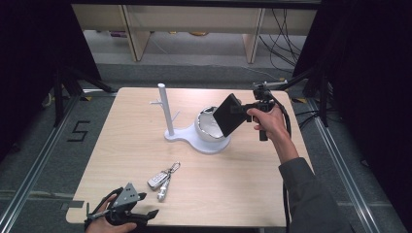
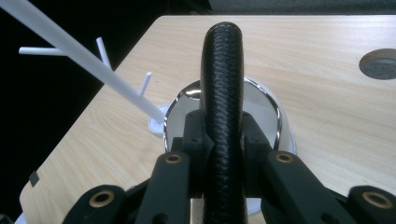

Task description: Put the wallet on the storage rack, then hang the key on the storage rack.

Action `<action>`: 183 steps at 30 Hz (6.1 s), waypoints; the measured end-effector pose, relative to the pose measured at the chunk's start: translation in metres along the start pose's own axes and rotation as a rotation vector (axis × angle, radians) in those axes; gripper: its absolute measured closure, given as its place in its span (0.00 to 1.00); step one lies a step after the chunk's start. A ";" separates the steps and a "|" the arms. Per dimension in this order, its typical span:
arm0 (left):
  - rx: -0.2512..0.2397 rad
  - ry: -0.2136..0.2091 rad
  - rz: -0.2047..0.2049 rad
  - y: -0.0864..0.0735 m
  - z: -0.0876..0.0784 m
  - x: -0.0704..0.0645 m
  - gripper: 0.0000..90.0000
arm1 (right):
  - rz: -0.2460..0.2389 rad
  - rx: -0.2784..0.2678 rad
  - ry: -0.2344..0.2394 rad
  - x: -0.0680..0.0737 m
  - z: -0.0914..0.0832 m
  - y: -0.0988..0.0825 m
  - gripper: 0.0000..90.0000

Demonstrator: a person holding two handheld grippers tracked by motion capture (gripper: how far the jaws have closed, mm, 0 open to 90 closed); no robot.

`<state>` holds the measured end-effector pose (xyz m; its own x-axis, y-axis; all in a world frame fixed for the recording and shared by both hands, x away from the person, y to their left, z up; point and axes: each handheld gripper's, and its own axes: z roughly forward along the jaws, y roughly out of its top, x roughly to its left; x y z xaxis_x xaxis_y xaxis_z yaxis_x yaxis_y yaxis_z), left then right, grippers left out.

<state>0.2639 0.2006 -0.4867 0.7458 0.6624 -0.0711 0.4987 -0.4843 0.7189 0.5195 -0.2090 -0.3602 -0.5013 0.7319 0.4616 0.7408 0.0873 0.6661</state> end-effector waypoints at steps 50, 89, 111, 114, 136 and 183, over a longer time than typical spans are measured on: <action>0.037 -0.018 -0.007 -0.005 0.012 -0.005 0.31 | 0.047 0.068 -0.078 -0.020 0.076 -0.008 0.77; 0.050 0.003 0.008 -0.009 0.009 0.000 0.31 | -0.072 0.006 -0.109 -0.025 -0.022 -0.071 0.48; 0.048 0.020 -0.021 -0.008 0.009 0.003 0.30 | -0.157 0.030 -0.098 0.010 -0.011 -0.155 0.39; 0.032 0.023 -0.033 -0.007 0.008 0.004 0.30 | -0.191 0.019 -0.097 0.012 -0.010 -0.160 0.36; 0.023 0.043 -0.045 -0.007 0.007 0.008 0.25 | -0.243 0.235 -0.108 0.041 0.003 -0.237 0.27; 0.361 0.086 0.056 0.118 0.091 0.057 0.51 | -0.294 0.145 -0.096 0.048 -0.007 -0.235 0.29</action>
<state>0.4058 0.1288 -0.4691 0.7444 0.6671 0.0306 0.5931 -0.6815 0.4288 0.3184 -0.1992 -0.4907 -0.6637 0.7209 0.1997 0.6297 0.3943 0.6694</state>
